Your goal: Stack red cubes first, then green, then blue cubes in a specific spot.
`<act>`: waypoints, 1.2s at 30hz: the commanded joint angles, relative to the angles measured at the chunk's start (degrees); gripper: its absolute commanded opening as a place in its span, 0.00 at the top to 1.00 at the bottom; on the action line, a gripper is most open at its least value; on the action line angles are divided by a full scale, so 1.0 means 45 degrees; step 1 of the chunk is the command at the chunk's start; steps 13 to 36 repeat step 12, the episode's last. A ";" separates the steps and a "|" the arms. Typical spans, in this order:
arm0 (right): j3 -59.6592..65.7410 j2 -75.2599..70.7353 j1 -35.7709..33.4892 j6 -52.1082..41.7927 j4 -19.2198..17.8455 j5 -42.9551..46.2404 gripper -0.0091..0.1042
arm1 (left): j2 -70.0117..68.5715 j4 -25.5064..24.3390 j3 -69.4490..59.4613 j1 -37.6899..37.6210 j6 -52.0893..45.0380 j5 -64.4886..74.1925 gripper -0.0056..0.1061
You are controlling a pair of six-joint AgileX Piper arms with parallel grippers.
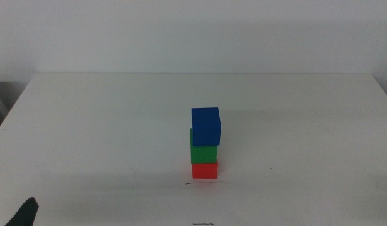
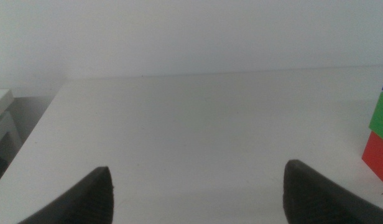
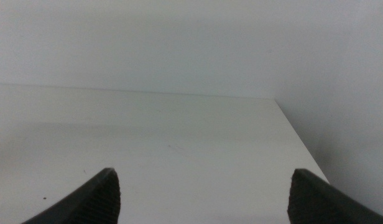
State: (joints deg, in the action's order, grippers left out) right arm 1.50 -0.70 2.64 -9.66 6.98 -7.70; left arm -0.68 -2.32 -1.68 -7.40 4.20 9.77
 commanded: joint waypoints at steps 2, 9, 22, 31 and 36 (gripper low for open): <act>-0.0113 -0.0185 0.0091 -0.0148 -0.0105 0.0970 0.23 | -0.0344 0.0078 0.0053 0.0258 0.0016 -0.1033 0.11; -0.0113 -0.0185 0.0091 -0.0148 -0.0105 0.0970 0.23 | -0.0344 0.0078 0.0053 0.0902 0.0016 -0.1033 0.11; -0.0113 -0.0185 0.0091 -0.0148 -0.0105 0.0970 0.23 | -0.0344 0.0078 0.0053 0.0902 0.0016 -0.1033 0.11; -0.0113 -0.0185 0.0091 -0.0148 -0.0105 0.0970 0.23 | -0.0344 0.0078 0.0053 0.0902 0.0016 -0.1033 0.11; -0.0113 -0.0185 0.0091 -0.0148 -0.0105 0.0970 0.23 | -0.0344 0.0078 0.0053 0.0902 0.0016 -0.1033 0.11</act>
